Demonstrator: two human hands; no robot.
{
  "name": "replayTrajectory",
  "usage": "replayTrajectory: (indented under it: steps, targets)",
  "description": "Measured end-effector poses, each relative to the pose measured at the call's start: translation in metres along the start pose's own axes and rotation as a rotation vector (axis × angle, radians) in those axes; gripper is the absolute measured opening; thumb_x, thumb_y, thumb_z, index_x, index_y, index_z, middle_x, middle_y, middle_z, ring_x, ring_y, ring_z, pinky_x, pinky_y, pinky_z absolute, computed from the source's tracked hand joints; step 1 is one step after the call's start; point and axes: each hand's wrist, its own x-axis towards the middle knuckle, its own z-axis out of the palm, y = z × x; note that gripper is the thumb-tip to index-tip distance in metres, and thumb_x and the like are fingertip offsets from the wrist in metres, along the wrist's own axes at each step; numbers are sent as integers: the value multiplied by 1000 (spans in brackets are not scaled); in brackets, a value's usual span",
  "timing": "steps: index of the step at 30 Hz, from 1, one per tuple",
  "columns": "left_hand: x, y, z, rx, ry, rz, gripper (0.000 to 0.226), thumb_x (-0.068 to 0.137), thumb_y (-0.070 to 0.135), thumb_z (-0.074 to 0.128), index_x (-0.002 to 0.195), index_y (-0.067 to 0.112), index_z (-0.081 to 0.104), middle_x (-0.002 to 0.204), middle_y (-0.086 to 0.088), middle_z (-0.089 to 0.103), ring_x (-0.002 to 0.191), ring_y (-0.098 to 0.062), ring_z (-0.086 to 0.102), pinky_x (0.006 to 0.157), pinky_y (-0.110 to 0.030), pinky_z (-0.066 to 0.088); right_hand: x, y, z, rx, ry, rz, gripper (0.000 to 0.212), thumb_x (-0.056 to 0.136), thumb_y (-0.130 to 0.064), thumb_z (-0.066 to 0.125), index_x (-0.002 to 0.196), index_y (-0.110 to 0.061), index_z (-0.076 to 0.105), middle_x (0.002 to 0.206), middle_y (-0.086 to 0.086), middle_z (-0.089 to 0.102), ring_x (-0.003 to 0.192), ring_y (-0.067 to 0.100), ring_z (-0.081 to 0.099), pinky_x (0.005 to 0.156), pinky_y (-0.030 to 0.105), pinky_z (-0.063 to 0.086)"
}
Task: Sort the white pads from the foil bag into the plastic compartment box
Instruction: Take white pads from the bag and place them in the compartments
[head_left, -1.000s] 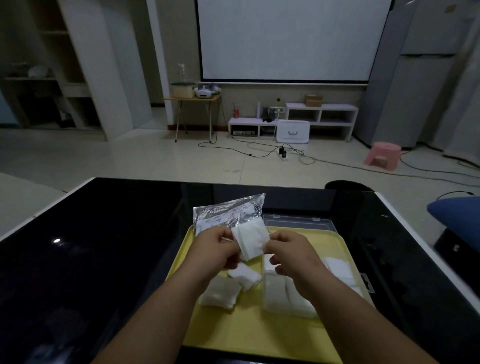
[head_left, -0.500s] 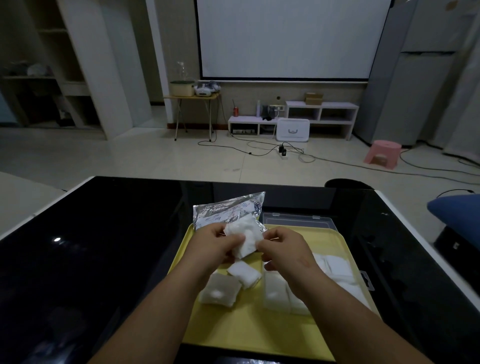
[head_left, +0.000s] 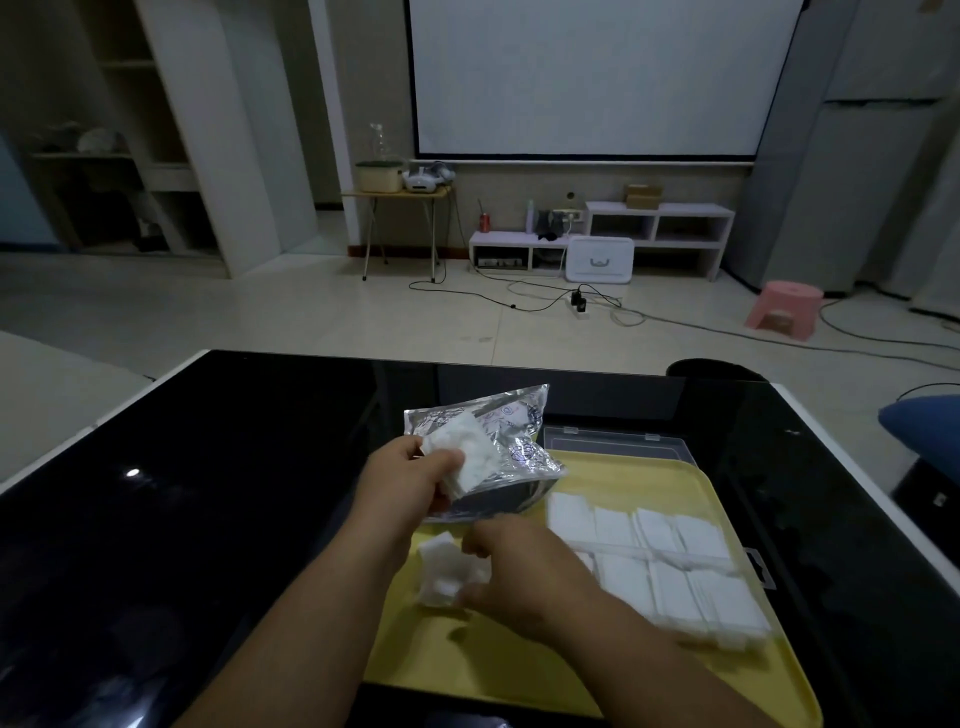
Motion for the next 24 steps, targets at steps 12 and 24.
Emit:
replayTrajectory:
  steps: [12,24]
  targets:
    - [-1,1,0,17,-20,-5,7,82,11,73,87,8,70,89,-20,72,73,-30,68,65,-38,56,0,-4,27,-238,33,-89,27,92,-10,48,112,-9,67,91,9,45,101,30,55,71,28,33]
    - [-1,4,3,-10,38,41,2,84,7,69,86,6,68,83,-18,71,72,-28,69,63,-42,58,-1,4,-1,-163,411,-81,16,71,-29,47,71,-22,62,66,-3,62,60,21,59,50,24,27]
